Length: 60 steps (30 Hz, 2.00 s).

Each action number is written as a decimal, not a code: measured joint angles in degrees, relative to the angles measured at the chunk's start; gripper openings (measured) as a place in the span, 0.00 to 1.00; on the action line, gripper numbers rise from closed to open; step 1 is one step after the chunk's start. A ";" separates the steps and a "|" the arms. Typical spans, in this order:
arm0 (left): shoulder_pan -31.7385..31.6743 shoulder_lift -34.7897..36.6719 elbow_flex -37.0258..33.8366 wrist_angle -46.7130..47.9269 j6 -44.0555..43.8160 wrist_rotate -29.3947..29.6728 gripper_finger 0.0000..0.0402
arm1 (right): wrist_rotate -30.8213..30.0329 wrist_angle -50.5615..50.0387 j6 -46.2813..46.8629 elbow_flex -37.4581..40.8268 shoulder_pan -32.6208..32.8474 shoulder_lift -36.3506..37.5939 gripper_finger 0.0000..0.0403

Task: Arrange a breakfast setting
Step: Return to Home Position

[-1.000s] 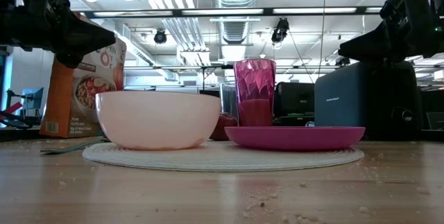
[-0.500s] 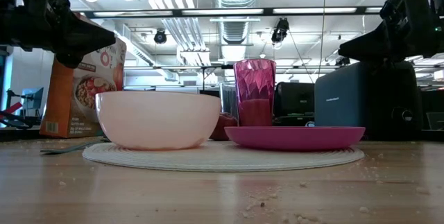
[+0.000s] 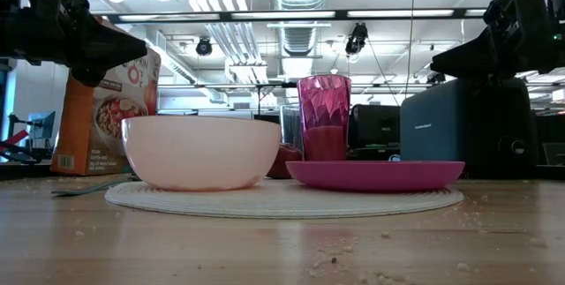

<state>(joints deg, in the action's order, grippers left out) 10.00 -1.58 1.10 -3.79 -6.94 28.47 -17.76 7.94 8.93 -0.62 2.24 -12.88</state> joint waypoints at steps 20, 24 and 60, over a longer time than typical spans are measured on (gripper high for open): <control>0.00 0.00 0.00 0.00 0.00 0.00 0.19 | 0.00 -0.02 -0.02 0.02 0.00 0.00 0.21; 0.02 0.00 0.00 0.00 -0.01 0.00 0.19 | -0.01 -0.02 -0.02 0.04 0.00 -0.01 0.20; 0.00 0.00 0.00 0.00 -0.01 0.00 0.19 | -0.02 -0.02 0.00 0.04 0.00 -0.01 0.19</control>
<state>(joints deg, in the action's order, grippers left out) 10.00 -1.58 1.10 -3.79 -6.95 28.47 -17.78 7.92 8.93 -0.58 2.24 -12.90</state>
